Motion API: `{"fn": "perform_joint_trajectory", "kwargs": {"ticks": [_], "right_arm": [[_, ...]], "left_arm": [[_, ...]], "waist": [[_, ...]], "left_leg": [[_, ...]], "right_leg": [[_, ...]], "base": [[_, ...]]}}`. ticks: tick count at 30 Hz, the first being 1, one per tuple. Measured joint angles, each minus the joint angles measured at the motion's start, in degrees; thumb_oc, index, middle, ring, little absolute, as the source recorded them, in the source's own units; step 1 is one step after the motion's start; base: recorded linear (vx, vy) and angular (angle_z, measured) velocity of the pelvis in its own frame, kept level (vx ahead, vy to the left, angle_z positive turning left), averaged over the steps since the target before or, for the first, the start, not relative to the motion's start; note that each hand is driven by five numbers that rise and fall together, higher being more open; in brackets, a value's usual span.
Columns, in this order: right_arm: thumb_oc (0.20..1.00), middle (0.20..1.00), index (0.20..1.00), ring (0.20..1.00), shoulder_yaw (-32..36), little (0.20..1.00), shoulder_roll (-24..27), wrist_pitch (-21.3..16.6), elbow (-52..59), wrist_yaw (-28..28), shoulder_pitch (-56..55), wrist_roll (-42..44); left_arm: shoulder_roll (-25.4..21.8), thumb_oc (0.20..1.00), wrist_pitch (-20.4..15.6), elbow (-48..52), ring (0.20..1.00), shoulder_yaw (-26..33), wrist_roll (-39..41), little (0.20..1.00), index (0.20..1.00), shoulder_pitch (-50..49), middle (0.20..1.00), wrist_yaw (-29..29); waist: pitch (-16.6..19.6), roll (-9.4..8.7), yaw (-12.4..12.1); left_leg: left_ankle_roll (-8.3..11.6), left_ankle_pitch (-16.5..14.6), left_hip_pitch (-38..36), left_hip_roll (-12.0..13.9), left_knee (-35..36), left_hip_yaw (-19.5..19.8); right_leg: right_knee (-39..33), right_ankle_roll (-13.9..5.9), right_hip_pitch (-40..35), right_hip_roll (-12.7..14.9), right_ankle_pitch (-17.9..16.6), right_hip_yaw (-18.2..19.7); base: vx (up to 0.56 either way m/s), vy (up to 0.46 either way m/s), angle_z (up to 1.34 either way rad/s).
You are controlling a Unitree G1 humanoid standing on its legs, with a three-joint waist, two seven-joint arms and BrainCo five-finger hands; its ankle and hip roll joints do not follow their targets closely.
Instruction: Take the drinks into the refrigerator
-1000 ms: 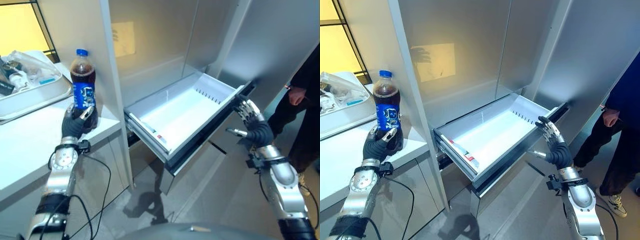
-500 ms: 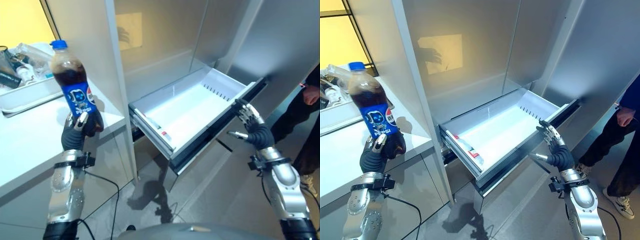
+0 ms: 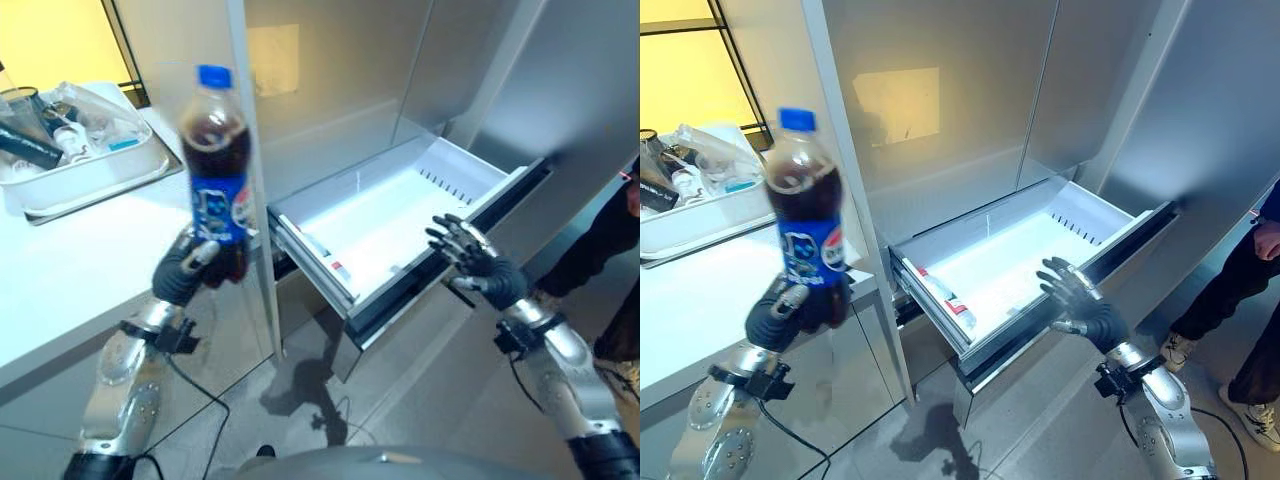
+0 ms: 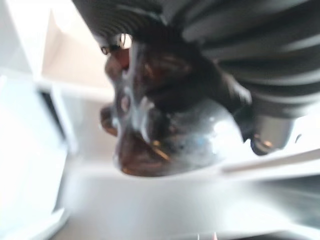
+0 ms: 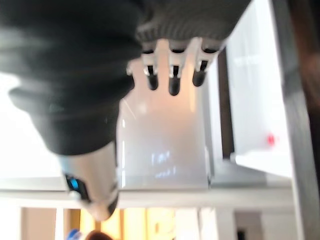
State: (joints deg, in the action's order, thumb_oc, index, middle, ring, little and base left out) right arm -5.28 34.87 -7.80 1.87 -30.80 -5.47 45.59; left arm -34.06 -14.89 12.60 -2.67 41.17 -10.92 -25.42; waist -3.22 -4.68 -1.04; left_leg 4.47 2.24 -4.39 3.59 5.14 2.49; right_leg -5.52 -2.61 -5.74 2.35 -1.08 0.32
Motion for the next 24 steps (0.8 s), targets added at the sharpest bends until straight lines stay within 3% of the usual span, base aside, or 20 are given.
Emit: {"fn": "perform_joint_trajectory", "kwargs": {"ticks": [3,5,9,15,24], "right_arm": [[1.000,1.000,1.000,1.000,-2.82,1.000,2.28,1.49,-2.41,-1.95,2.51,3.37],[1.000,1.000,1.000,1.000,-4.04,1.000,2.11,1.88,-2.48,-2.28,3.52,5.38],[1.000,1.000,1.000,1.000,-7.12,1.000,1.17,2.15,-2.57,-2.52,6.03,8.09],[1.000,1.000,1.000,1.000,-10.81,1.000,-2.66,3.45,-2.64,-2.71,8.23,11.45],[1.000,1.000,1.000,1.000,-14.43,1.000,-7.63,4.66,-6.45,-2.60,10.24,12.63]], "left_arm": [[-5.55,0.200,1.70,-0.11,0.200,-5.68,-0.03,0.200,0.200,-0.59,0.200,-2.15],[-6.85,0.200,2.03,-0.39,0.200,-7.79,-1.05,0.200,0.200,-0.63,0.200,-2.98],[-7.28,0.200,2.21,-2.25,0.200,-10.62,-2.42,0.200,0.200,-0.25,0.200,-3.90],[-9.23,0.200,2.15,-6.95,0.200,-12.41,-11.26,0.200,0.200,0.34,0.200,-3.42],[-6.62,0.200,2.03,-9.66,0.200,-13.88,-13.44,0.200,0.200,1.59,0.200,-2.31]], "waist": [[-0.02,-0.05,0.13],[-0.10,0.07,0.17],[-0.11,0.10,0.10],[-0.18,0.20,0.01],[-0.33,0.42,0.01]], "left_leg": [[0.05,0.05,-0.02,0.11,0.00,-0.02],[0.05,0.05,-0.06,0.12,-0.01,-0.06],[0.05,0.05,-0.17,0.09,-0.01,-0.14],[0.05,0.03,-0.22,0.05,0.00,-0.52],[0.07,0.01,-0.10,0.13,0.01,-0.82]], "right_leg": [[-0.01,0.01,0.00,-0.11,-0.01,-0.02],[-0.01,0.01,0.01,-0.12,-0.01,0.00],[-0.02,0.01,0.08,-0.09,-0.01,0.07],[-0.02,0.03,0.27,-0.06,-0.02,0.41],[-0.02,0.08,0.55,-0.11,-0.09,0.72]], "base": [[0.00,0.000,0.00],[0.00,0.000,0.00],[0.00,0.000,0.00],[0.00,0.000,-0.02],[0.00,0.000,0.00]]}}
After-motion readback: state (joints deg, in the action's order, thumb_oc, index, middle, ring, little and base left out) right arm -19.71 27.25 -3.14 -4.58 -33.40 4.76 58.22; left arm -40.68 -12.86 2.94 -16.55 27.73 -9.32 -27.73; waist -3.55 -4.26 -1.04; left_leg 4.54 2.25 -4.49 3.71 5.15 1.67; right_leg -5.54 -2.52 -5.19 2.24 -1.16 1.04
